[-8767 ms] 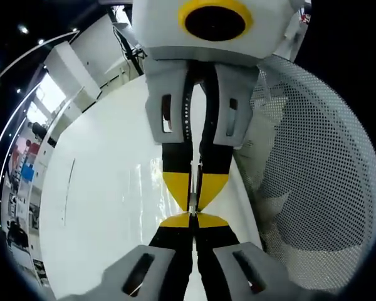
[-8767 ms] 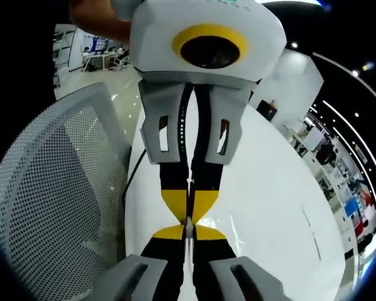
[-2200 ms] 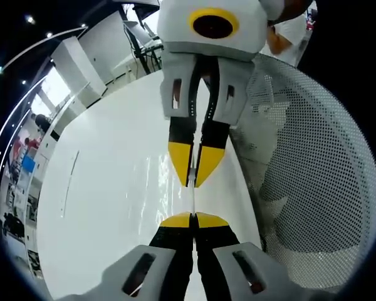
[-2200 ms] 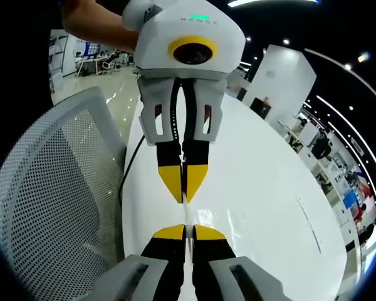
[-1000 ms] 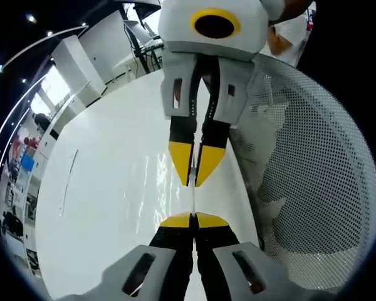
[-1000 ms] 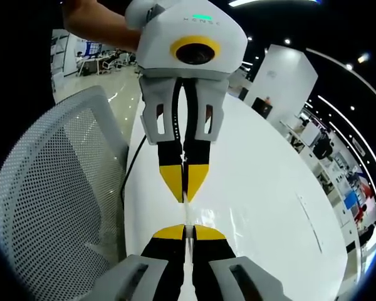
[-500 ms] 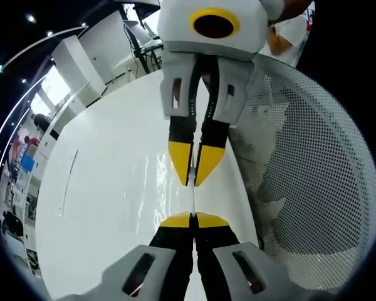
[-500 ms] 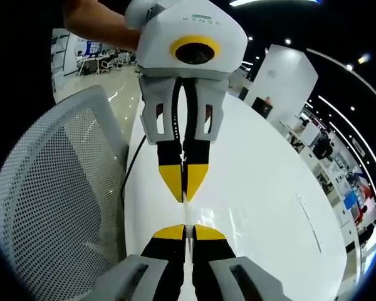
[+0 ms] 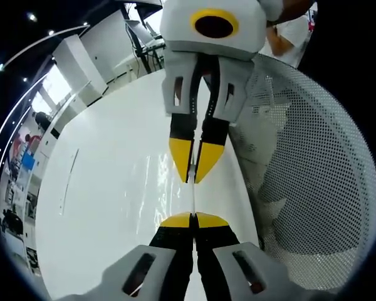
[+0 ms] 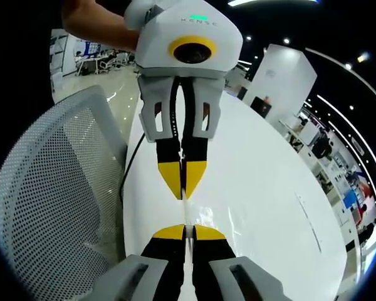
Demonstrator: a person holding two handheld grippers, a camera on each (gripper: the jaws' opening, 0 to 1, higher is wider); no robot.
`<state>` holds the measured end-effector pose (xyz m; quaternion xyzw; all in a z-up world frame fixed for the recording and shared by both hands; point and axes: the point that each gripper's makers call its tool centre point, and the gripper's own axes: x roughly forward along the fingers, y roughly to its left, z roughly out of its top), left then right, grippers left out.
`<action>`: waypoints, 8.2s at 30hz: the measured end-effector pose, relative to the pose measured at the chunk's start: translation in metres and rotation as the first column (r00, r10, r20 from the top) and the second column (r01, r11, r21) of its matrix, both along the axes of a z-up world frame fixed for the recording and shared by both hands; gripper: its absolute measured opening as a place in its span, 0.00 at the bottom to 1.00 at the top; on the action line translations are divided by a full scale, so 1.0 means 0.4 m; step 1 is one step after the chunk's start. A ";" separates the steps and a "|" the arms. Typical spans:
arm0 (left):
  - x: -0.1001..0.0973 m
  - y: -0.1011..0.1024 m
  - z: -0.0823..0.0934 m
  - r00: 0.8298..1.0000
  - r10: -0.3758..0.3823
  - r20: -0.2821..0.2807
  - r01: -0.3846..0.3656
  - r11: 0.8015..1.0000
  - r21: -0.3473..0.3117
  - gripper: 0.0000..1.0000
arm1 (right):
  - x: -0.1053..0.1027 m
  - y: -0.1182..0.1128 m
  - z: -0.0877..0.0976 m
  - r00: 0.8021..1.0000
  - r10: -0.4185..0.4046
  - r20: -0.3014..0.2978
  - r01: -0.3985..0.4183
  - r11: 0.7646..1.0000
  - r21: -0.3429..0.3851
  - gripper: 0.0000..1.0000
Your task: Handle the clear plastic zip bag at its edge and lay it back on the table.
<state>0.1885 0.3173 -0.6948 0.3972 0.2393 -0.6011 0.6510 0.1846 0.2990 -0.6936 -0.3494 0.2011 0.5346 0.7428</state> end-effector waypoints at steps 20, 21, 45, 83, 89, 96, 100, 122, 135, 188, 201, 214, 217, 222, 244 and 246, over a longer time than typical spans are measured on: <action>0.003 0.002 0.002 1.000 0.001 -0.003 -0.001 1.000 0.002 0.00 | 0.003 -0.002 0.002 1.000 -0.005 -0.001 0.005 1.000 0.002 0.00; 0.003 0.002 0.002 1.000 0.001 -0.002 -0.001 1.000 0.002 0.00 | 0.003 -0.002 0.002 1.000 -0.005 0.000 0.005 1.000 0.001 0.00; 0.006 0.003 0.013 1.000 0.008 0.001 -0.008 1.000 -0.002 0.00 | 0.007 -0.003 0.013 1.000 -0.017 0.000 0.017 1.000 0.019 0.00; 0.001 0.000 0.011 1.000 0.018 -0.005 -0.018 1.000 0.001 0.00 | 0.003 -0.005 0.010 1.000 -0.010 -0.001 0.010 1.000 0.007 0.00; 0.003 0.005 0.012 1.000 0.027 -0.001 -0.027 1.000 -0.003 0.00 | 0.004 0.000 0.011 1.000 -0.008 0.001 0.008 1.000 0.010 0.00; 0.004 0.010 0.010 1.000 0.031 -0.004 -0.031 1.000 0.000 0.00 | 0.006 -0.001 0.007 1.000 -0.005 0.000 0.005 1.000 0.007 0.00; 0.006 0.014 0.006 0.999 0.033 -0.006 -0.033 0.999 0.003 0.00 | 0.006 -0.007 0.004 1.000 -0.009 -0.004 0.009 1.000 0.004 0.00; 0.015 0.019 0.006 0.999 0.041 -0.005 -0.041 0.999 0.000 0.00 | 0.016 -0.013 0.004 1.000 -0.017 -0.001 0.017 1.000 0.003 0.00; 0.017 0.022 0.010 0.999 0.051 -0.005 -0.051 0.999 -0.008 0.00 | 0.016 -0.015 0.005 1.000 -0.022 -0.003 0.022 1.000 0.008 0.00; 0.021 0.035 0.011 0.998 0.058 -0.002 -0.058 0.998 -0.007 0.00 | 0.020 -0.029 0.010 0.999 -0.035 0.000 0.035 0.999 0.009 0.00; 0.024 0.038 0.010 0.998 0.060 -0.005 -0.060 0.998 -0.006 0.00 | 0.022 -0.033 0.010 0.999 -0.041 0.001 0.041 0.999 0.010 0.00; 0.025 0.041 0.009 0.998 0.061 -0.007 -0.061 0.998 -0.003 0.00 | 0.022 -0.035 0.009 0.999 -0.047 0.000 0.047 0.999 0.011 0.00; 0.025 0.043 0.009 0.998 0.061 -0.008 -0.061 0.998 -0.001 0.00 | 0.023 -0.038 0.008 0.999 -0.048 -0.001 0.048 0.999 0.011 0.00; 0.027 0.043 0.008 0.998 0.062 -0.006 -0.062 0.998 0.000 0.00 | 0.023 -0.041 0.008 0.999 -0.051 -0.001 0.051 0.999 0.011 0.00; 0.019 0.046 0.009 0.997 0.070 -0.012 -0.070 0.998 -0.004 0.00 | 0.016 -0.040 0.010 0.999 -0.053 -0.004 0.053 0.999 0.012 0.00; 0.018 0.047 0.009 0.997 0.070 -0.014 -0.070 0.998 -0.004 0.00 | 0.015 -0.040 0.010 0.999 -0.051 -0.005 0.051 0.999 0.012 0.00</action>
